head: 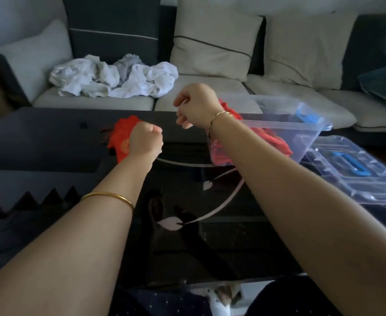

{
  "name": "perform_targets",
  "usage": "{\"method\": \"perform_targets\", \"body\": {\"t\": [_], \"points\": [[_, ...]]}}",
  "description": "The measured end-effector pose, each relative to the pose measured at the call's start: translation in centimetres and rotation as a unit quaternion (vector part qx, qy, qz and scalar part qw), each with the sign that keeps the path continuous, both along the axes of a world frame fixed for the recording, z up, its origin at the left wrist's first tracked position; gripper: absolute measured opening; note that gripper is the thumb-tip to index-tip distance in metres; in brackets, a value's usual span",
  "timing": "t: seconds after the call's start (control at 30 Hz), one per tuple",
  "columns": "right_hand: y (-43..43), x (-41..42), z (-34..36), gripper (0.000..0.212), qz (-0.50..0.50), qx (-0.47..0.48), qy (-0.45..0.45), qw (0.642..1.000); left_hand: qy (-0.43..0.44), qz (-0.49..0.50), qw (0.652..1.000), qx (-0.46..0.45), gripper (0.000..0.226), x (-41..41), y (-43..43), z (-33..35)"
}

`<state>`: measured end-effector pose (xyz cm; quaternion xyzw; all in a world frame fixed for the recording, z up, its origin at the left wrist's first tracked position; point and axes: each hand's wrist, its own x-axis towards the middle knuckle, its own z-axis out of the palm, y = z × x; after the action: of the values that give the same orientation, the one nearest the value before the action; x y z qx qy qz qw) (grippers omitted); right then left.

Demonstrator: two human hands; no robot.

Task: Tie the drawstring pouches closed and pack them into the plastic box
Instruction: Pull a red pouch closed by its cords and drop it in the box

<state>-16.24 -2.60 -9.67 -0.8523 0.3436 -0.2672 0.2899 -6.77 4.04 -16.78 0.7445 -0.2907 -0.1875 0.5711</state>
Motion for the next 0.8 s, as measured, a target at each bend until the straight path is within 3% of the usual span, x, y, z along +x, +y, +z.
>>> {"method": "perform_targets", "body": {"t": [0.13, 0.3, 0.47, 0.57, 0.8], "points": [[1.3, 6.5, -4.7, 0.023, 0.043, 0.078, 0.048, 0.995, -0.055, 0.053, 0.996, 0.05, 0.028, 6.7, 2.7, -2.3], [-1.1, 11.6, -9.6, 0.026, 0.002, 0.024, 0.096, 0.995, -0.162, 0.077, 0.974, 0.136, 0.034, 12.0, 2.3, -4.5], [-3.3, 15.9, -11.4, 0.044, 0.058, -0.043, 0.167, 0.983, -0.217, 0.023, 0.941, 0.258, 0.043, 15.5, -1.7, -4.6], [-4.3, 17.9, -12.4, 0.037, 0.09, -0.061, 0.22, 0.969, -0.238, -0.019, 0.919, 0.315, 0.042, 17.0, -3.7, -5.6], [-4.1, 15.2, -14.0, 0.038, 0.069, -0.086, 0.268, 0.957, -0.272, -0.079, 0.911, 0.299, 0.037, 15.3, -3.6, -7.8]]}}
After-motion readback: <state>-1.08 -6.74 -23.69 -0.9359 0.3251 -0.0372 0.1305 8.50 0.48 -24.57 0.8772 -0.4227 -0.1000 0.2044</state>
